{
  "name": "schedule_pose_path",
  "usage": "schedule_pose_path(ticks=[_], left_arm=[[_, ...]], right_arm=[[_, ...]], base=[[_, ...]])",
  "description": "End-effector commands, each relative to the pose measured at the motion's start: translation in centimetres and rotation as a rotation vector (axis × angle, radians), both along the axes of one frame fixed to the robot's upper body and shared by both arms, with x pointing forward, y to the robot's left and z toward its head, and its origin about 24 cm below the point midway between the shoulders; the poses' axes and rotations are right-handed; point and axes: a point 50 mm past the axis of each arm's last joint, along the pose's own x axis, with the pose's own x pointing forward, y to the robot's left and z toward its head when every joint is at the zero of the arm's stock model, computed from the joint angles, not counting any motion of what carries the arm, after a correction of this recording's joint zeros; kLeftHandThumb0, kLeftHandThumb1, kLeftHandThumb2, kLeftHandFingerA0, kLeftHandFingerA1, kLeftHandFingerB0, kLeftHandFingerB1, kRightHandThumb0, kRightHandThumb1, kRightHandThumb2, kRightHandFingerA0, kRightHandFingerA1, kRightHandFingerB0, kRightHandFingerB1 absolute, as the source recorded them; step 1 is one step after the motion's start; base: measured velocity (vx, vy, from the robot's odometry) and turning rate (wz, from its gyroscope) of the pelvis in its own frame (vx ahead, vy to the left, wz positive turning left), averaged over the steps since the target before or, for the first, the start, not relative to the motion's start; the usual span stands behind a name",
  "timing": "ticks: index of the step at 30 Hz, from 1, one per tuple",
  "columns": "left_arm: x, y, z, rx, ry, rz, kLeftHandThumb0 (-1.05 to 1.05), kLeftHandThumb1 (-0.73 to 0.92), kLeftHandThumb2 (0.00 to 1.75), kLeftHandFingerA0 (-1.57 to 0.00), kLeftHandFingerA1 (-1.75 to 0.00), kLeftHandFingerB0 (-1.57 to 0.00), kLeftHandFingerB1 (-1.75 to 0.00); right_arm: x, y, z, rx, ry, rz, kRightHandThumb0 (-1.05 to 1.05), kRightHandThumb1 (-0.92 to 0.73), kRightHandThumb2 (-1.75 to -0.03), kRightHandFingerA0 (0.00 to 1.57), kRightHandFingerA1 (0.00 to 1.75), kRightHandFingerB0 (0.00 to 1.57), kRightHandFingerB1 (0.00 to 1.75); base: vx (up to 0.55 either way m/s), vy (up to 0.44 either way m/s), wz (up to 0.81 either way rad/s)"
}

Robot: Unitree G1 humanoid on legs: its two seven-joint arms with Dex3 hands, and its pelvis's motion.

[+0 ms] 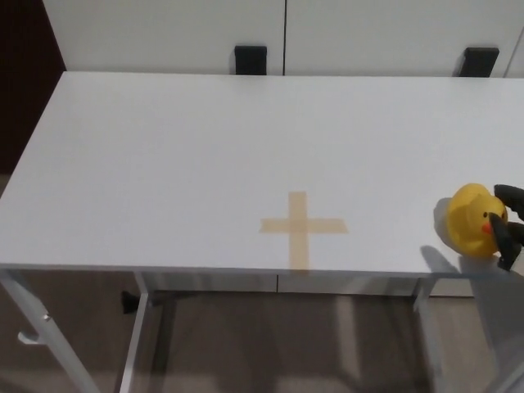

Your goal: The robot uses its right hand to push the yellow duck toy to the center of the white desk.

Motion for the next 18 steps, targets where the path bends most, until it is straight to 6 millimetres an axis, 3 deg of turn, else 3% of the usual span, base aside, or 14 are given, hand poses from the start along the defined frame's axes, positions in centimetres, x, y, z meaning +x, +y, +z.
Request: schedule_pose_path(ticks=[1, 18], left_arm=[[0.0, -0.1, 0.0, -0.002, -0.027, -0.012, -0.13, 0.58, 0.90, -0.90, -0.86, -0.94, -0.89], [-0.2, -0.4, -0.2, -0.005, -0.021, -0.023, -0.11, 0.56, 0.91, -0.90, -0.89, -0.94, -0.90]], right_arm=[[0.8, 2.0, 0.5, -0.042, -0.011, 0.079, -0.85, -0.92, -0.73, 0.17, 0.41, 0.25, 0.35], [1.0, 6.7, -0.7, -0.008, 0.019, 0.165, -0.84, -0.92, -0.72, 0.13, 0.45, 0.20, 0.33]], base=[[0.00, 0.000, 0.00], [0.00, 0.000, 0.00]])
